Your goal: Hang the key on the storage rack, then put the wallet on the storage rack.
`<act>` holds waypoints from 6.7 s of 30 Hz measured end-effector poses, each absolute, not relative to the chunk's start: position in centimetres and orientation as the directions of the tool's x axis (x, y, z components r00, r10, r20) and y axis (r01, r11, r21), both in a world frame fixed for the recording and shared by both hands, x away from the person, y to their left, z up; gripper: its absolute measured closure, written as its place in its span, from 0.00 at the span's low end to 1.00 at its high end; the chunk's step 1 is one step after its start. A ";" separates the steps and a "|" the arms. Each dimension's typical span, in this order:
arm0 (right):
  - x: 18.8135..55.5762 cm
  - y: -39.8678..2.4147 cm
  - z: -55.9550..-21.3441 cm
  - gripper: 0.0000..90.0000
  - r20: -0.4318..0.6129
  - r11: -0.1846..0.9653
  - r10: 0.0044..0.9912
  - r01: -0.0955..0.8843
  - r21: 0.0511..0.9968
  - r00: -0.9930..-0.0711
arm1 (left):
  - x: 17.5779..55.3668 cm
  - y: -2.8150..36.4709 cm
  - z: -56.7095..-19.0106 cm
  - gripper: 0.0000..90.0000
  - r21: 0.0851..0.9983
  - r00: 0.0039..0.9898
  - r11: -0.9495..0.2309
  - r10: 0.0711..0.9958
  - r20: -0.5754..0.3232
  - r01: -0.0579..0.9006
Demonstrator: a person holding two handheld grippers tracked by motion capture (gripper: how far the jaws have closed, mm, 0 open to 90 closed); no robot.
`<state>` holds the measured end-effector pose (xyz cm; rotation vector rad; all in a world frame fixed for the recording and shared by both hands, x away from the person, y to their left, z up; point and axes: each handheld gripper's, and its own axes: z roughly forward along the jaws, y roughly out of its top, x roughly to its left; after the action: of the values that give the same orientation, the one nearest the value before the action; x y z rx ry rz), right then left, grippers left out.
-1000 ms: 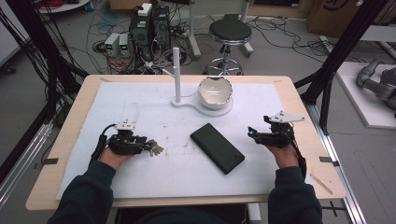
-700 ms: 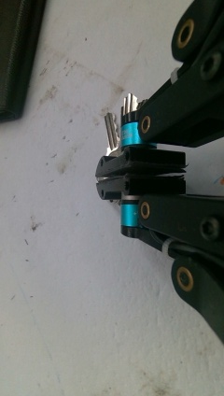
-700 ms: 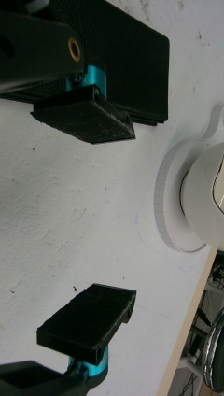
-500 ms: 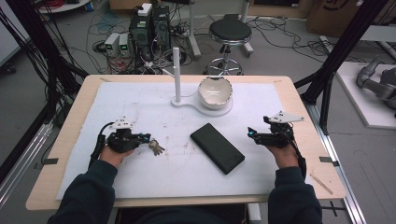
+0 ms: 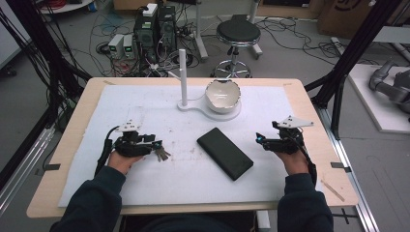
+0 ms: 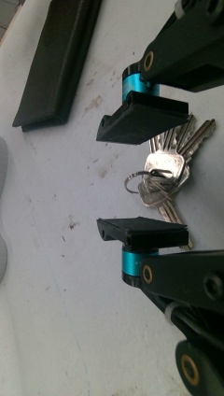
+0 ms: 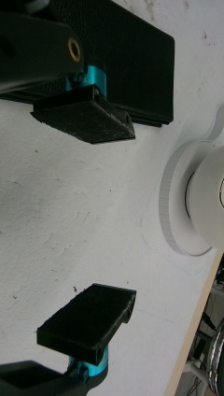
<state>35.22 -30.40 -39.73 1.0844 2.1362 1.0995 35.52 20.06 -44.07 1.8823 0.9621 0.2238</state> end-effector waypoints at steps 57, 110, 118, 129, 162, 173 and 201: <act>35.3 -30.7 -39.7 0.23 -0.045 0.326 0.830 0.418 0.848 -0.556 | 41.3 18.4 -31.0 0.98 0.976 0.764 -0.030 0.627 -0.151 0.217; 34.8 -31.0 -39.6 0.23 -0.041 0.318 0.831 0.413 0.853 -0.555 | 47.6 16.5 -31.7 0.56 0.971 0.629 -0.072 0.772 -0.089 0.227; 35.0 -30.7 -39.9 0.23 -0.043 0.329 0.826 0.418 0.847 -0.562 | 43.1 19.1 -35.4 0.25 0.961 0.603 -0.127 0.796 -0.048 0.244; 35.4 -30.5 -39.9 0.23 -0.040 0.327 0.824 0.416 0.849 -0.565 | 37.7 21.7 -37.6 0.23 0.970 0.598 -0.114 0.800 -0.037 0.213; 34.8 -28.4 -40.4 0.23 -0.081 0.391 0.778 0.379 0.839 -0.623 | 36.0 23.9 -41.2 0.24 0.946 0.580 -0.094 0.807 -0.110 0.310; 33.8 -24.4 -40.9 0.23 -0.074 0.416 0.722 0.347 0.841 -0.688 | 35.9 23.6 -41.4 0.24 0.943 0.585 -0.104 0.804 -0.106 0.315; 31.7 -16.4 -44.5 0.49 -0.273 0.679 0.557 0.240 0.694 -0.784 | 36.1 23.9 -41.5 0.26 0.935 0.563 -0.094 0.817 -0.124 0.342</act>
<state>31.71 -16.43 -44.53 0.6166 2.4223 0.9073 36.08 23.87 -41.53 1.6813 0.9798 0.5305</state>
